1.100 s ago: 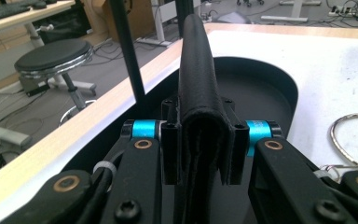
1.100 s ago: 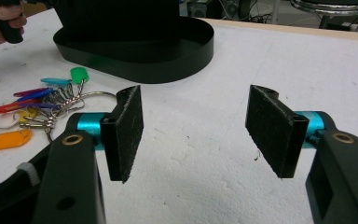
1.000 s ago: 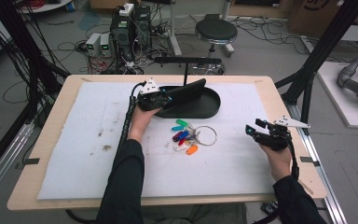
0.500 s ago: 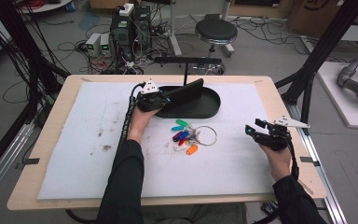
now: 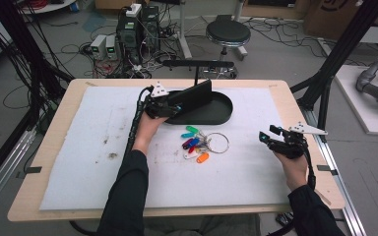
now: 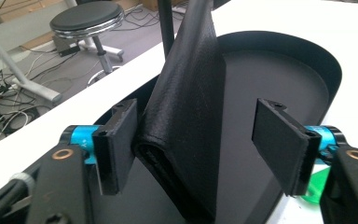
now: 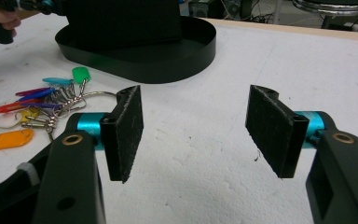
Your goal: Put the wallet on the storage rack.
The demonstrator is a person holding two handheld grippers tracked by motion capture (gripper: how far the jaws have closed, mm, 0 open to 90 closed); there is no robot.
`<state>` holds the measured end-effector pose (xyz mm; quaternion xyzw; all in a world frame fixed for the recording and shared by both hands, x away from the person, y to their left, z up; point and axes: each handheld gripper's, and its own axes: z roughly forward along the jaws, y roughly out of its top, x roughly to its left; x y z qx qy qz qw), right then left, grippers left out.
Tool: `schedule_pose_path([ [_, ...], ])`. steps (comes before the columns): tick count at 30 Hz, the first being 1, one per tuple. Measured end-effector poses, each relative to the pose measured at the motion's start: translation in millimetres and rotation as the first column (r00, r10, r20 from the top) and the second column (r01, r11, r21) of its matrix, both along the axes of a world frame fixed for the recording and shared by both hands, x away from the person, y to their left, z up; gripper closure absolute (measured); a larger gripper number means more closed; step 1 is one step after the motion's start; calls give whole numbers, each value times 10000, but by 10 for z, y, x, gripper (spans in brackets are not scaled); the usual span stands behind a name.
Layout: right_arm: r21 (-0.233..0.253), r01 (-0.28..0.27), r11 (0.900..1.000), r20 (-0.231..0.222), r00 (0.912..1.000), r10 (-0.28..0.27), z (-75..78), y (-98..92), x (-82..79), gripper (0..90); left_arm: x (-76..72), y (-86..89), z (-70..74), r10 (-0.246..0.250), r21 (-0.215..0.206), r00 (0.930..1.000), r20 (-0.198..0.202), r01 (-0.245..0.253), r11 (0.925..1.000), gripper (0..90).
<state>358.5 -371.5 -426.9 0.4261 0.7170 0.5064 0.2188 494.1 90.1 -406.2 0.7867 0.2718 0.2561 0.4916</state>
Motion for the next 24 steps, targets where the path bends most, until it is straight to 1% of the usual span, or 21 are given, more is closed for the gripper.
schedule_pose_path([
  [1,0,0,10000,0,10000,0,0,0,0,374,0,0,0,0,0,10000,0,0,10000,296],
  [2,7,-1,10000,5,10000,1,0,-1,1,374,-27,12,23,75,14,9999,120,-75,10000,296],
  [3,-9,1,10000,44,10000,-1,-1,-4,3,374,-54,23,42,169,-30,9996,231,-168,9999,273],
  [4,-9,-1,10000,66,10000,1,0,-6,3,374,-77,36,58,173,-70,9995,246,-172,9998,250],
  [7,20,17,10000,48,10000,-17,2,-8,0,373,-179,82,101,218,33,9987,453,-219,9998,250],
  [8,26,22,10000,18,10000,-22,2,-7,-1,373,-208,99,115,181,15,9989,442,-182,9998,250],
  [10,-38,2,10000,36,10000,-2,0,-9,3,372,-247,121,153,236,45,9996,154,-237,9997,250],
  [11,-54,11,10000,58,10000,-11,-1,-7,3,372,-275,135,173,217,-36,9996,155,-217,9998,250],
  [14,-71,32,10000,61,10000,-32,4,0,-4,372,-397,173,226,276,-322,9985,468,-261,9991,250],
  [16,-59,51,10000,79,10000,-51,6,-4,-4,372,-485,209,254,277,-611,9981,547,-243,9978,250],
  [17,-35,63,10000,48,10000,-63,6,-8,-5,372,-535,227,263,322,-690,9978,580,-282,9972,250],
  [19,-40,60,10000,88,9999,-60,3,-18,2,371,-633,263,278,190,-906,9980,608,-134,9958,250],
  [21,-31,27,10000,-14,10000,-27,0,-13,2,366,-750,303,287,180,-1040,9980,610,-116,9945,250],
  [24,-83,-48,10000,19,10000,48,-2,-2,4,364,-942,383,288,99,-1093,9985,530,-41,9940,250],
])
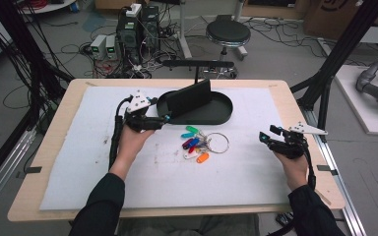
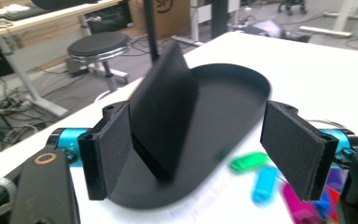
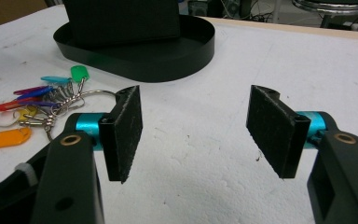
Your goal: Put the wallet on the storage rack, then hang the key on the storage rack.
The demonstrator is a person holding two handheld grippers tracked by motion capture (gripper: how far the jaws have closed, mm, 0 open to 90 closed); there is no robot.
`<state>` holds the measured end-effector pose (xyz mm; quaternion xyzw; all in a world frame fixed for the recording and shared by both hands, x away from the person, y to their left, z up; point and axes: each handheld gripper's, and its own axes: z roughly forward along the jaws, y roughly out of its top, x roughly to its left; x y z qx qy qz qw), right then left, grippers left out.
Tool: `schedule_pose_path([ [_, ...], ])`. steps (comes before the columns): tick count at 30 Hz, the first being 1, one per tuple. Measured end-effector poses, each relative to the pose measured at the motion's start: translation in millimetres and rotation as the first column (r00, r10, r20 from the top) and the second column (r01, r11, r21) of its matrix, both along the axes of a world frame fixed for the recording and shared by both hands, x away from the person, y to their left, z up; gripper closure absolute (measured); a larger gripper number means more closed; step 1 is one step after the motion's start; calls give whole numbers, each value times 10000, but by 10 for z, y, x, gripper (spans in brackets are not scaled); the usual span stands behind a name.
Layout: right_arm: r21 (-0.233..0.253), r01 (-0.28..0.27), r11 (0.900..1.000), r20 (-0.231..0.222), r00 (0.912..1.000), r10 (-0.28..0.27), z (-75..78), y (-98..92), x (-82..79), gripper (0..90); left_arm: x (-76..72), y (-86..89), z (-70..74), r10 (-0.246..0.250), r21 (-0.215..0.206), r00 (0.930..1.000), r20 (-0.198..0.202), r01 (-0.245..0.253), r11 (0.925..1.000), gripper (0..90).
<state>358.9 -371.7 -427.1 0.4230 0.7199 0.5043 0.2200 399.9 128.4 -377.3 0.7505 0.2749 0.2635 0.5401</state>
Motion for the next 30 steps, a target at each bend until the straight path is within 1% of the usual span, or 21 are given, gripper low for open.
schedule_pose_path([
  [1,-48,-120,9999,8,9999,120,-3,17,4,362,-68,31,-3,-16,39,10000,-75,16,10000,250],
  [4,-142,-205,9997,5,9998,205,-8,38,7,361,-270,132,-29,-59,90,9997,-233,62,9999,250],
  [7,-306,-290,9991,23,9996,291,-7,65,0,359,-487,249,-106,30,-172,9997,-243,-34,9998,250],
  [8,-359,-303,9989,82,9995,306,-4,69,-2,359,-559,286,-143,107,-273,9996,-246,-114,9996,250],
  [9,-354,-330,9988,58,9994,332,-1,74,-11,358,-626,322,-179,218,-286,9994,-261,-225,9993,250],
  [12,-439,-304,9986,72,9995,308,9,74,-30,355,-785,411,-283,417,-346,9985,-355,-430,9985,250],
  [14,-416,-237,9989,71,9997,240,20,68,-47,353,-845,454,-324,515,-231,9978,-412,-524,9984,250],
  [17,-386,-180,9991,99,9998,184,33,52,-67,352,-862,496,-323,542,-351,9976,-428,-557,9978,250],
  [20,-400,-43,9992,148,9999,49,38,35,-78,352,-833,483,-302,548,-369,9978,-372,-562,9977,250],
  [21,-384,-7,9993,162,9999,13,37,27,-76,352,-823,469,-299,466,-427,9981,-398,-483,9979,250],
  [23,-382,75,9992,155,9999,-69,34,13,-75,352,-807,421,-295,270,-588,9988,-418,-295,9978,250],
  [26,-389,147,9991,150,9998,-141,26,-14,-68,352,-781,314,-285,-119,-633,9990,-424,92,9980,254],
  [27,-376,180,9991,127,9998,-175,24,-20,-67,352,-773,279,-283,-244,-673,9986,-460,212,9975,264],
  [28,-379,204,9991,112,9997,-200,22,-25,-66,352,-756,224,-279,-440,-615,9977,-522,407,9973,280],
  [29,-390,201,9990,127,9997,-196,19,-34,-61,352,-742,169,-279,-509,-674,9969,-600,469,9966,287],
  [30,-356,236,9991,96,9997,-233,19,-36,-63,352,-725,122,-277,-602,-619,9957,-701,559,9965,288],
])
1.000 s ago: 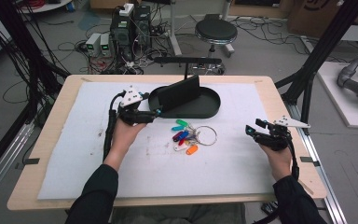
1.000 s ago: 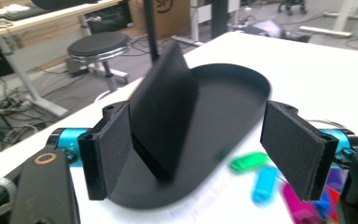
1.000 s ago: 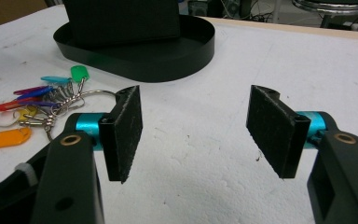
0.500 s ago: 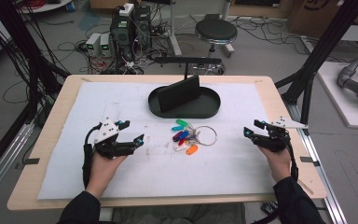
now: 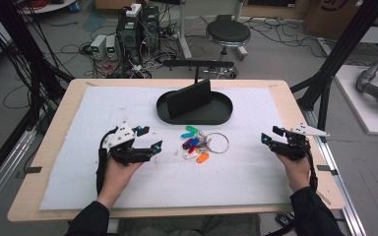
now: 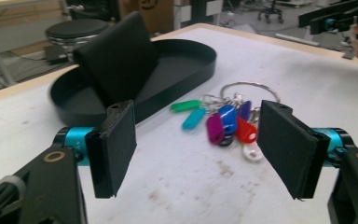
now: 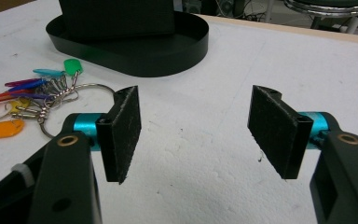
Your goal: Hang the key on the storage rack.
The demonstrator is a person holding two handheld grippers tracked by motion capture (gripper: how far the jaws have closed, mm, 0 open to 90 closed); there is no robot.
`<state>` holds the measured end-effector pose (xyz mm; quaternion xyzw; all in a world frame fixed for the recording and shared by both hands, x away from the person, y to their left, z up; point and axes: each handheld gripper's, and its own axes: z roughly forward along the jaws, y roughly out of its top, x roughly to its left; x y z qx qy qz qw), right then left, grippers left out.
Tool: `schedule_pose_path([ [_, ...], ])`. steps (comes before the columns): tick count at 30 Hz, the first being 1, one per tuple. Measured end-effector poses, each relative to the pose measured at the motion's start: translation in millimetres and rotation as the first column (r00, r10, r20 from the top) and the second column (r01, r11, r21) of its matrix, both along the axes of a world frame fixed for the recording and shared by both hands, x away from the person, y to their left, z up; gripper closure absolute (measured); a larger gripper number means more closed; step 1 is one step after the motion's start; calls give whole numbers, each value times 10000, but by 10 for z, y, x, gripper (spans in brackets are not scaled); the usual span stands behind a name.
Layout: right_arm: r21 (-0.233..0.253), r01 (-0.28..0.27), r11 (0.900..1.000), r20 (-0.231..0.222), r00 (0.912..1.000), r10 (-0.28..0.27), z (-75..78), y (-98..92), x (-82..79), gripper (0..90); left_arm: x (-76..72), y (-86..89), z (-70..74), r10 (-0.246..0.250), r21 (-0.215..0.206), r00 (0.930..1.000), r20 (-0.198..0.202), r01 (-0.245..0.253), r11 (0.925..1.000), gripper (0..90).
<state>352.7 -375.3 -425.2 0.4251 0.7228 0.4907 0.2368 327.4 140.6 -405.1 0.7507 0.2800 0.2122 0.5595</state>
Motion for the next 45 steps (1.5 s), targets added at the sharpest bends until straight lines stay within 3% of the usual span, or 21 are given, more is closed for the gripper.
schedule_pose_path([
  [8,-53,-24,10000,34,10000,24,-5,-3,7,352,160,-412,-44,-1039,150,9924,-652,1051,9943,379],
  [12,-25,-64,10000,-10,10000,64,-9,1,13,352,260,-618,-69,-1165,417,9909,-682,1195,9920,439],
  [24,13,-79,10000,3,10000,79,-13,-2,24,352,669,-1114,-144,-1363,260,9856,-1000,1395,9899,537],
  [32,21,-94,10000,57,9999,94,-10,-9,23,353,880,-1407,-142,-1409,906,9837,-1120,1513,9843,597],
  [41,111,-109,9999,28,9999,108,-5,-13,17,353,1120,-1709,-258,-1207,1794,9730,-1965,1567,9712,604],
  [45,131,-117,9998,30,9999,117,-3,-13,14,353,1212,-1778,-334,-982,2126,9640,-2473,1529,9651,604],
])
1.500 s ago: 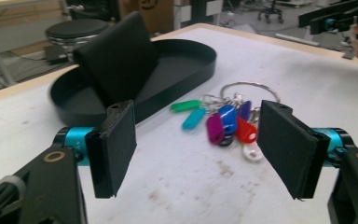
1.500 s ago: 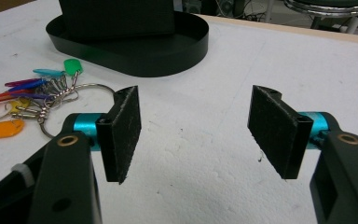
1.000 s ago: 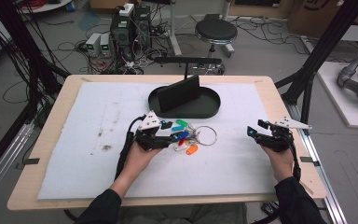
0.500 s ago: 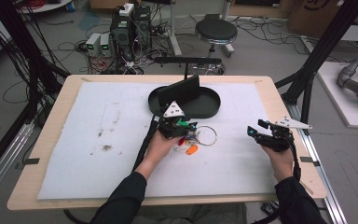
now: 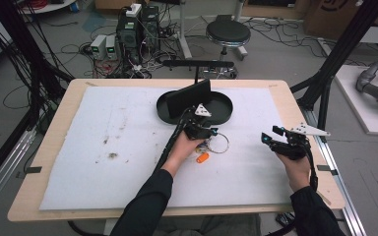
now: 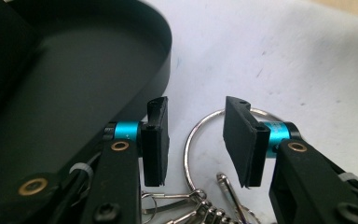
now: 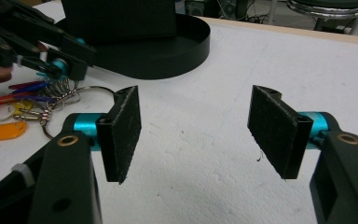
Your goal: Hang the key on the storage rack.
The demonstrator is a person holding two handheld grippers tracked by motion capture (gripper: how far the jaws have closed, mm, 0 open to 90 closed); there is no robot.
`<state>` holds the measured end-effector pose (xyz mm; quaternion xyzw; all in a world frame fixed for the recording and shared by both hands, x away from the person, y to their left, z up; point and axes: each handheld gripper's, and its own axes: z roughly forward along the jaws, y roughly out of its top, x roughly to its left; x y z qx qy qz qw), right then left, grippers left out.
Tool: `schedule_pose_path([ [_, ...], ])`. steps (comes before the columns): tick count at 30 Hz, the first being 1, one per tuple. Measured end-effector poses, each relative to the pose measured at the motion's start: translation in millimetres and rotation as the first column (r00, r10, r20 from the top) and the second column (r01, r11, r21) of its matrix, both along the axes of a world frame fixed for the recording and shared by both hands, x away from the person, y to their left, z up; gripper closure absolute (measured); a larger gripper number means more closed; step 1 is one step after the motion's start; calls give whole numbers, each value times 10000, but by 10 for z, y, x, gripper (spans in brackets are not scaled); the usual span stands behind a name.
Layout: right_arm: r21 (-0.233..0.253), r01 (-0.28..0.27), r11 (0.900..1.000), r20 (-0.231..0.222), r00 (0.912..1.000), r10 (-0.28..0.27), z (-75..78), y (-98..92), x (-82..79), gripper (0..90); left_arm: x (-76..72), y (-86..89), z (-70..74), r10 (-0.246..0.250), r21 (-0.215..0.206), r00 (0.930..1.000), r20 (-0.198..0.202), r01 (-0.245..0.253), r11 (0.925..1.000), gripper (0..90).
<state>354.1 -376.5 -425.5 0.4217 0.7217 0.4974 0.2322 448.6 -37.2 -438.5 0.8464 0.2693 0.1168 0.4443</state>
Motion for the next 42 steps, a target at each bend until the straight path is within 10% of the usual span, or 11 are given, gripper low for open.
schedule_pose_path([
  [8,50,-26,10000,-4,10000,26,-2,-2,3,353,48,-14,-87,126,526,9993,-355,-107,9986,649],
  [22,28,-94,10000,153,9998,93,4,0,-1,353,-46,-105,-65,-191,1711,9993,311,135,9852,854],
  [30,99,-50,9999,148,9999,49,8,-12,-6,353,-52,-33,-35,-293,891,9996,40,288,9956,860],
  [42,125,-48,9999,250,9997,45,15,-15,-14,354,-380,103,267,-910,-375,9840,1532,978,9945,861],
])
